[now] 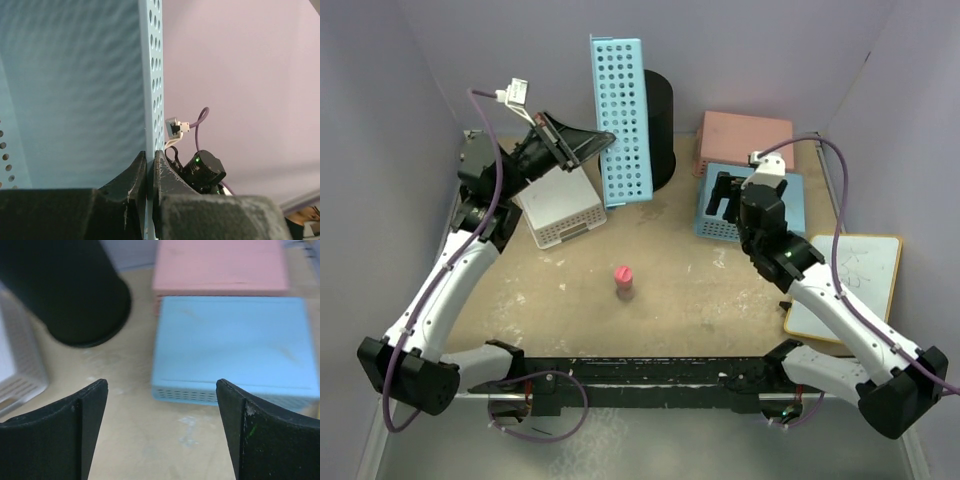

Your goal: Turn the large container upside down

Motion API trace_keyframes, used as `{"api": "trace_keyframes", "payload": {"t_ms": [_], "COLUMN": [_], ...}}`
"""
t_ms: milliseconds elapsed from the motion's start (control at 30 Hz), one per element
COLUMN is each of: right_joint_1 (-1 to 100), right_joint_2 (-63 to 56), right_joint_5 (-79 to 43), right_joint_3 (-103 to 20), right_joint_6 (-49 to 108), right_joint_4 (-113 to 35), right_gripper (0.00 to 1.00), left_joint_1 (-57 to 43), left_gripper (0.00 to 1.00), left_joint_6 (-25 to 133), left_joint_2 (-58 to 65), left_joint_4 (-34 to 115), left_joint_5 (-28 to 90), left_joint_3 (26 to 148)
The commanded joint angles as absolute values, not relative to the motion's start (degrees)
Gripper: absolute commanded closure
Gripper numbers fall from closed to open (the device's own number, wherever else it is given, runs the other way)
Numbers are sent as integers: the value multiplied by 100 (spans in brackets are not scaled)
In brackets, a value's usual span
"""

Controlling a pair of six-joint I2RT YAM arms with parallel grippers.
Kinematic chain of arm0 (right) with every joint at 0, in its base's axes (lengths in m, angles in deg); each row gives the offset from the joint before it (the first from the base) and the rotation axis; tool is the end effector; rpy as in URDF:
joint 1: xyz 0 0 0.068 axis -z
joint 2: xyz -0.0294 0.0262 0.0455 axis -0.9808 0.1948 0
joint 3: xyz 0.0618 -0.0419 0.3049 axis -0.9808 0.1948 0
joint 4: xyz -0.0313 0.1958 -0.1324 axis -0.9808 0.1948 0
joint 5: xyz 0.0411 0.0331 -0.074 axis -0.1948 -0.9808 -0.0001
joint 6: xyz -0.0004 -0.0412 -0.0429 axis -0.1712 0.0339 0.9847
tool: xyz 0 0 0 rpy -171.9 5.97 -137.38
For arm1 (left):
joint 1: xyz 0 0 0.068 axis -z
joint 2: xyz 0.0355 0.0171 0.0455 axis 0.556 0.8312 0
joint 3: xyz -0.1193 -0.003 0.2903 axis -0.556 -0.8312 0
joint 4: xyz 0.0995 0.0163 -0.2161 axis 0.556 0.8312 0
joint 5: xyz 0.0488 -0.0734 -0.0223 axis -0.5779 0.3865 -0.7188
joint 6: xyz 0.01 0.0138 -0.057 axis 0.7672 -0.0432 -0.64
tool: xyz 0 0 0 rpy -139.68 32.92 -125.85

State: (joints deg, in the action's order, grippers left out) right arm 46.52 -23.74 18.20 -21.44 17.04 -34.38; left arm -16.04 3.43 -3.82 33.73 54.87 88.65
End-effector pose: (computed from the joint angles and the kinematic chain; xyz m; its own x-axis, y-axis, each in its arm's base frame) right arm 0.1853 0.0926 0.3991 -0.1699 0.2410 -0.9555 -0.0207 0.9686 0.2480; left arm 0.2059 -0.0899 0.5077 -0.5471 -0.6141 -0.5688 0.5607 0.2357 -0.7937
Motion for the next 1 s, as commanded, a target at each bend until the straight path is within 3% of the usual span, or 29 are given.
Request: {"api": "trace_keyframes", "payload": {"t_ms": [0, 167, 367, 667, 967], "right_joint_1": [4669, 4669, 4677, 4682, 4685], "right_joint_2": [-2643, -3078, -3797, -3415, -3199], "right_joint_5": [3999, 4870, 5113, 4840, 4510], "right_joint_3": [-2370, -2211, -1602, -1746, -1753], "right_joint_6": [1470, 1075, 2009, 1796, 1626], "right_joint_4": [-2874, -2652, -3809, -3448, -3385], "right_gripper": [8, 8, 10, 11, 11], "left_joint_1": [-1236, -529, -229, -44, -31], "left_gripper": [100, 100, 100, 100, 100], "left_joint_6": [-634, -690, -1688, -2205, -3720], "left_joint_2": [-39, 318, 891, 1283, 2361], "left_joint_4": [1208, 771, -514, -1652, -4246], "left_joint_5": [5804, 5743, 6238, 6488, 5952], "left_joint_3": [8506, 8082, 7421, 6372, 5546]}}
